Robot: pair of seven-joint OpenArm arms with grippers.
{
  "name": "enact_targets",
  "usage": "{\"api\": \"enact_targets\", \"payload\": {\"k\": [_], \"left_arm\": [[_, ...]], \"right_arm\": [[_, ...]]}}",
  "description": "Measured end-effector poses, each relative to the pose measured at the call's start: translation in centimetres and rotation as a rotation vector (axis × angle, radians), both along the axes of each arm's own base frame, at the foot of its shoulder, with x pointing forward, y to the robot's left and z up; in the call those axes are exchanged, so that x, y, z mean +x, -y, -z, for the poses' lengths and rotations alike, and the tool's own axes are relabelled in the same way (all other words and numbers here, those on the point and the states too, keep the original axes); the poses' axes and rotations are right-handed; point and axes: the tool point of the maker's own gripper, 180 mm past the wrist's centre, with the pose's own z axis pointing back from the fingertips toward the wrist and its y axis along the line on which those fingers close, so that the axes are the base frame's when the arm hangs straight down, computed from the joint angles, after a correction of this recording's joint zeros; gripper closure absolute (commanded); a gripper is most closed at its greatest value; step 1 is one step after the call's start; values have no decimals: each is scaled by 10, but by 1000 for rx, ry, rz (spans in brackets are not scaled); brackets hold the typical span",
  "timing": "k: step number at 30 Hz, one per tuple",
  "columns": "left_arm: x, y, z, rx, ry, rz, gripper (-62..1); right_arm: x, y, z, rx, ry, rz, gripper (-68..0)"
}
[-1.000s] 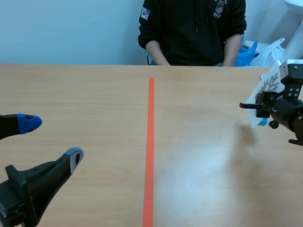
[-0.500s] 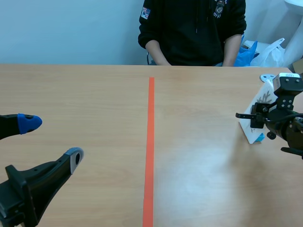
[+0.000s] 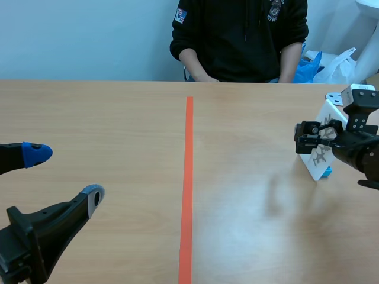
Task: Sort the leaf by its shape. The table is split by an orange tape line. A compound leaf with several leaflets goes to the left side, a simple leaf with one blade goes to the right side. Return to the home posture when a red brick is placed on the table.
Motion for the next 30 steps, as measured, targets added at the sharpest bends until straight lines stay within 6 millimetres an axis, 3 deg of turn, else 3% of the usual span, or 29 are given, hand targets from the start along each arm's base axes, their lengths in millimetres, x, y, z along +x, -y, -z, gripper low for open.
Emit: {"api": "enact_targets", "payload": {"k": [9,15,18,23,28,30], "left_arm": [[0,0,0,0,0,0,-623],[0,0,0,0,0,0,-623],[0,0,0,0,0,0,-623],[0,0,0,0,0,0,-623],[0,0,0,0,0,0,-623],[0,0,0,0,0,0,-623]], "right_arm": [[-4,18,-50,-37,79,-57,-596],[-21,3,-76,-101,108,-145,-595],[-32,0,-98,-107,144,-154,-595],[-56,12,-136,-94,210,-123,-595],[-88,1,-148,-115,202,-195,-596],[-101,-7,-151,-136,195,-240,-639]]}}
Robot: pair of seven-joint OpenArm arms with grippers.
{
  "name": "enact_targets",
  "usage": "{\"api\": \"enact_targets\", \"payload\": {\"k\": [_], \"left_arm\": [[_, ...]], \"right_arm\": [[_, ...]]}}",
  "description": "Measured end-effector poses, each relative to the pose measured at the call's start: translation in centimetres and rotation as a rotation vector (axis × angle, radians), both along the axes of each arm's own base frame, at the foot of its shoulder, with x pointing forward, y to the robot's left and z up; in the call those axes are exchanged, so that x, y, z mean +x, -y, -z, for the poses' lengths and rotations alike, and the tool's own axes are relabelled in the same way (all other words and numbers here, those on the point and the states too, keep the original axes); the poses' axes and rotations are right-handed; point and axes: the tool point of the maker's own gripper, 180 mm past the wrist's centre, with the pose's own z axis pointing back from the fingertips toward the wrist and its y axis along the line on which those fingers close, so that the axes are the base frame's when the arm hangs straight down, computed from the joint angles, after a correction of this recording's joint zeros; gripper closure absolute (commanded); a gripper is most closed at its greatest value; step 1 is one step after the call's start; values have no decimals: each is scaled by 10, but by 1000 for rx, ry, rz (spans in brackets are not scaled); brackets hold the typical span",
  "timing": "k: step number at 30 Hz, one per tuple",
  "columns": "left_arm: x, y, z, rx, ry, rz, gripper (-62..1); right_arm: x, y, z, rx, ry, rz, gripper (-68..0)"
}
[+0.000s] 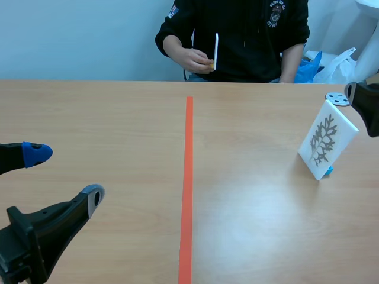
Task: Sort the leaf by its shape. The table is split by an orange tape line. A compound leaf with several leaflets goes to the left side, a simple leaf with one blade goes to the right side. Return to the home posture when a red brick is placed on the table.
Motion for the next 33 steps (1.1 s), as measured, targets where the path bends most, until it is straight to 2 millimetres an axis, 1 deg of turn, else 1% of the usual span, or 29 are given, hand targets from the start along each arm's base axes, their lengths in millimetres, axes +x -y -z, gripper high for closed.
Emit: {"api": "enact_targets", "payload": {"k": [1,2,5,10,14,20,33], "left_arm": [[0,0,0,0,0,0,-623],[0,0,0,0,0,0,-623],[0,0,0,0,0,0,-623],[0,0,0,0,0,0,-623],[0,0,0,0,0,0,-623],[0,0,0,0,0,0,-623],[0,0,0,0,0,0,-623]], "right_arm": [[-6,-4,-2,-3,-3,-12,-670],[-12,-8,-3,2,-7,-29,-679],[-30,-26,-2,-6,-30,-79,-679],[-53,-54,-3,0,-56,-145,-679],[-67,-69,-4,26,-70,-161,-679],[-74,-73,2,49,-97,-153,-679],[-75,-73,3,47,-104,-154,-679]]}}
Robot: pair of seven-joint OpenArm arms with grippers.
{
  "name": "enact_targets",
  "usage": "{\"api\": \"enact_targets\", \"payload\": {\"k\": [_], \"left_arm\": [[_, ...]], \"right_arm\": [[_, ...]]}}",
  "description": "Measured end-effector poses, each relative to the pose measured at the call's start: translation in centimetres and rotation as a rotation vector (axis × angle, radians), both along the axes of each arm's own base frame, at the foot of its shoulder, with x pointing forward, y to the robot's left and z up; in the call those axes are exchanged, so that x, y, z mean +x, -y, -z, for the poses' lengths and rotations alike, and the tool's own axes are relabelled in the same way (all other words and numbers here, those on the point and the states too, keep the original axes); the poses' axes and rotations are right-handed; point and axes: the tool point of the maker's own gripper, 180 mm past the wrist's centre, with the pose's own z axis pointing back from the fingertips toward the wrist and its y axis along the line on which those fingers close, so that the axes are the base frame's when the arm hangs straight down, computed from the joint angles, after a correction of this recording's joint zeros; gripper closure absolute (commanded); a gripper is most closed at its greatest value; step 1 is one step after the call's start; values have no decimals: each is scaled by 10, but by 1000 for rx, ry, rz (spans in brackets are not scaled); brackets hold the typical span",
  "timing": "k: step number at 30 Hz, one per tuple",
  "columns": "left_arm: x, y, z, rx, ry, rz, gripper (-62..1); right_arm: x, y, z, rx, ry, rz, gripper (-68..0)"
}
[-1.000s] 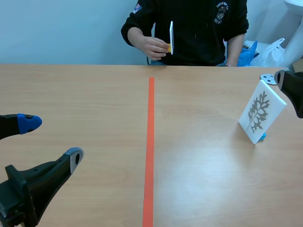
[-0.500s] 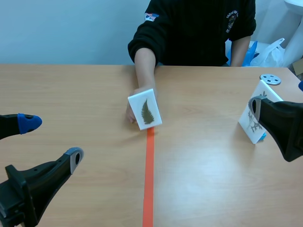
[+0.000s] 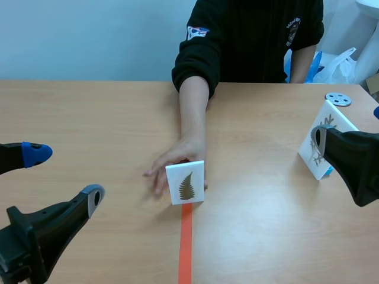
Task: Sort the leaf by its shape. The table is split by an orange tape line. A compound leaf with several leaflets goes to the left side, a simple leaf with one blade goes to the right side. Return to the home posture when a red brick is placed on the table.
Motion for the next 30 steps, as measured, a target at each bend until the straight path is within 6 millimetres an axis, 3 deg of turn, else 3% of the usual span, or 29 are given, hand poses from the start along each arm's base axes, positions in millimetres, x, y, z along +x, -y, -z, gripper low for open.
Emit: {"api": "enact_targets", "payload": {"k": [11,18,30], "left_arm": [[0,0,0,0,0,0,-623],[0,0,0,0,0,0,-623],[0,0,0,0,0,0,-623]], "right_arm": [[10,-39,32,-41,-24,-113,-679],[29,-59,66,-68,-27,-179,-679],[61,-111,125,-126,-40,-332,-679]]}}
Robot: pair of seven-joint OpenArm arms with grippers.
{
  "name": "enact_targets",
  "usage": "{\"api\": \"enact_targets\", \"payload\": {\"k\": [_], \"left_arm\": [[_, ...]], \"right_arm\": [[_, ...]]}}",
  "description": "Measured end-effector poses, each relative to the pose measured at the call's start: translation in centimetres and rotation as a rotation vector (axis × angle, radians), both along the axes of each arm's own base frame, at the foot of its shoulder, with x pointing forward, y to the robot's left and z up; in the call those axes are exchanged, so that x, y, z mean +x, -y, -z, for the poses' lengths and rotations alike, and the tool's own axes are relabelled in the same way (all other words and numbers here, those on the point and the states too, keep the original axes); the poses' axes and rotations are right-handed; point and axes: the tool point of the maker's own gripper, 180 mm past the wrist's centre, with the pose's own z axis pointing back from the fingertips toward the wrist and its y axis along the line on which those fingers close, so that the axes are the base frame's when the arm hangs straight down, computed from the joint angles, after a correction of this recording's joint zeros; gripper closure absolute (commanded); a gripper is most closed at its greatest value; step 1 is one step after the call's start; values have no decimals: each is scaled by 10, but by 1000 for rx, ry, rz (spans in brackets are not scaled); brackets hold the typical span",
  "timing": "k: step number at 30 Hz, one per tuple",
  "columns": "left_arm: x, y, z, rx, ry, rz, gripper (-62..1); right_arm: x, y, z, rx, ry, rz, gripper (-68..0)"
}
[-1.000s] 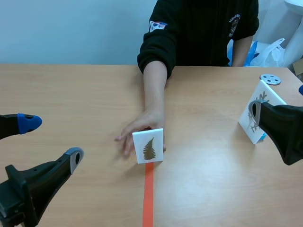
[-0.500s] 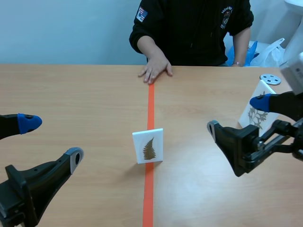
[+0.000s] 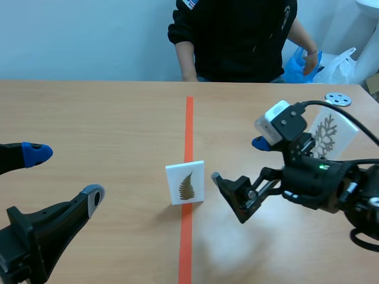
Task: Sort the leaf by its shape. The table is split by an orange tape line. A compound leaf with several leaflets goes to the left side, a simple leaf with one blade goes to the right side. Return to the home posture when a red brick is placed on the table.
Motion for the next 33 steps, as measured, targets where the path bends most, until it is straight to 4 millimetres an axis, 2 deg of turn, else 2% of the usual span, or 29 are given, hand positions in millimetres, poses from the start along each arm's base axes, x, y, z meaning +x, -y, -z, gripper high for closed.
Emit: {"api": "enact_targets", "payload": {"k": [6,12,16,21,26,33], "left_arm": [[0,0,0,0,0,0,-623],[0,0,0,0,0,0,-623],[0,0,0,0,0,0,-623],[0,0,0,0,0,0,-623],[0,0,0,0,0,0,-623],[0,0,0,0,0,0,-623]], "right_arm": [[3,-43,33,4,-53,-80,-679],[-11,-81,58,-29,-87,-177,-666],[-16,-91,60,-31,-79,-187,-513],[-13,-87,60,-40,-70,-170,-420],[-13,-86,61,-42,-70,-169,-272],[-13,-86,61,-42,-70,-169,-133]]}}
